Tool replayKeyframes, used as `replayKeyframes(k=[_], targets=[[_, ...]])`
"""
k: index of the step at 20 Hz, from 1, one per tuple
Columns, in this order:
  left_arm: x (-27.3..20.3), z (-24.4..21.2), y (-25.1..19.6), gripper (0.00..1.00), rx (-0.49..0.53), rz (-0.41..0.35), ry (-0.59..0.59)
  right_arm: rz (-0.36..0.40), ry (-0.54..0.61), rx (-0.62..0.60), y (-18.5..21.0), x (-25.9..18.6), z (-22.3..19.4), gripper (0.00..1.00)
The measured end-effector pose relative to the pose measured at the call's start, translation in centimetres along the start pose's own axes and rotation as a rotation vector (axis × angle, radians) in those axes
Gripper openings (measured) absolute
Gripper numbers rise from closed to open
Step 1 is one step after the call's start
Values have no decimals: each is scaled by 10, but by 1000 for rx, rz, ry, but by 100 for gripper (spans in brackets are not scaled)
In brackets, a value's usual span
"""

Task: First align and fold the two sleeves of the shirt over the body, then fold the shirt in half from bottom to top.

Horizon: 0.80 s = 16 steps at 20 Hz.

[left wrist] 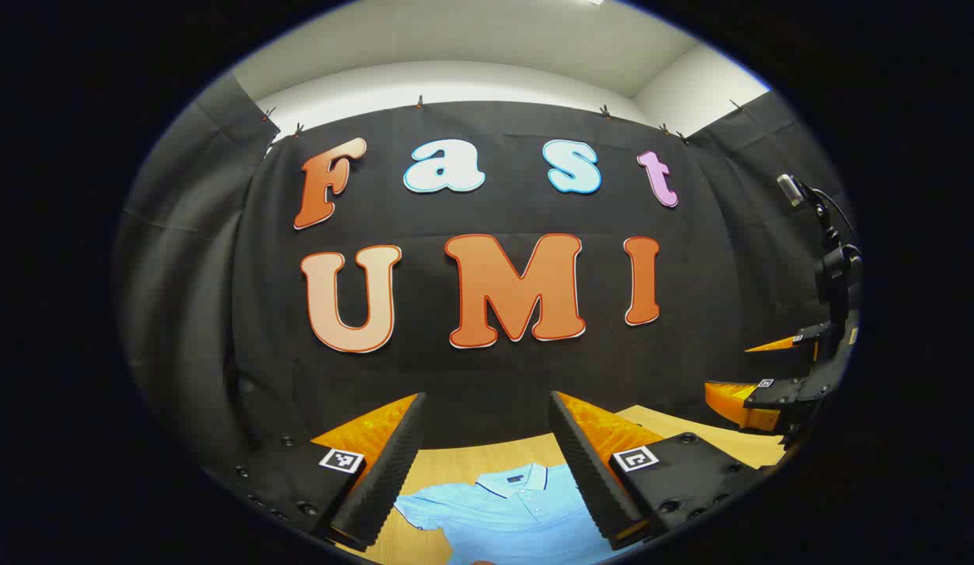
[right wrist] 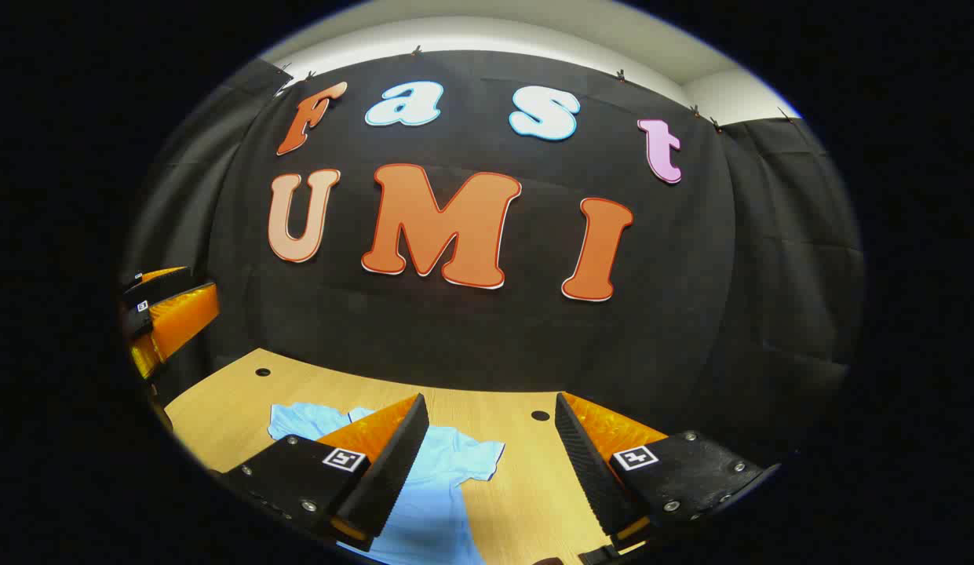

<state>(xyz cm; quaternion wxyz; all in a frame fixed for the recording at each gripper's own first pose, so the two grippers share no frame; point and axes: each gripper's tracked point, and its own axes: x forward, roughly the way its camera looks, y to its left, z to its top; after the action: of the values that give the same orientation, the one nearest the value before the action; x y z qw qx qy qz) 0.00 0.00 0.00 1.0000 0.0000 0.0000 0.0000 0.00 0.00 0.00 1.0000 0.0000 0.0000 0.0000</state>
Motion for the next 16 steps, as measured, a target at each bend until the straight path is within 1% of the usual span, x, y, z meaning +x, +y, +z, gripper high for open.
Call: replayKeyframes(k=[2, 5, 10, 13, 16], targets=[[-3, -1, 5, 98, -2, -1, 3, -5, -3, -2, 5, -3, 3, 99], [-7, -1, 11, 99, -6, -6, 1, -5, -9, -4, 12, -4, 6, 99], [-10, 1, 18, 99, 3, 16, -17, 5, 14, -13, 17, 2, 1, 99], [-9, -1, 17, 100, 22, 31, -10, 19, 11, -13, 18, 15, 1, 99], [-5, 1, 13, 99, 24, 46, -16, 30, 42, -5, 17, 33, -5, 99]])
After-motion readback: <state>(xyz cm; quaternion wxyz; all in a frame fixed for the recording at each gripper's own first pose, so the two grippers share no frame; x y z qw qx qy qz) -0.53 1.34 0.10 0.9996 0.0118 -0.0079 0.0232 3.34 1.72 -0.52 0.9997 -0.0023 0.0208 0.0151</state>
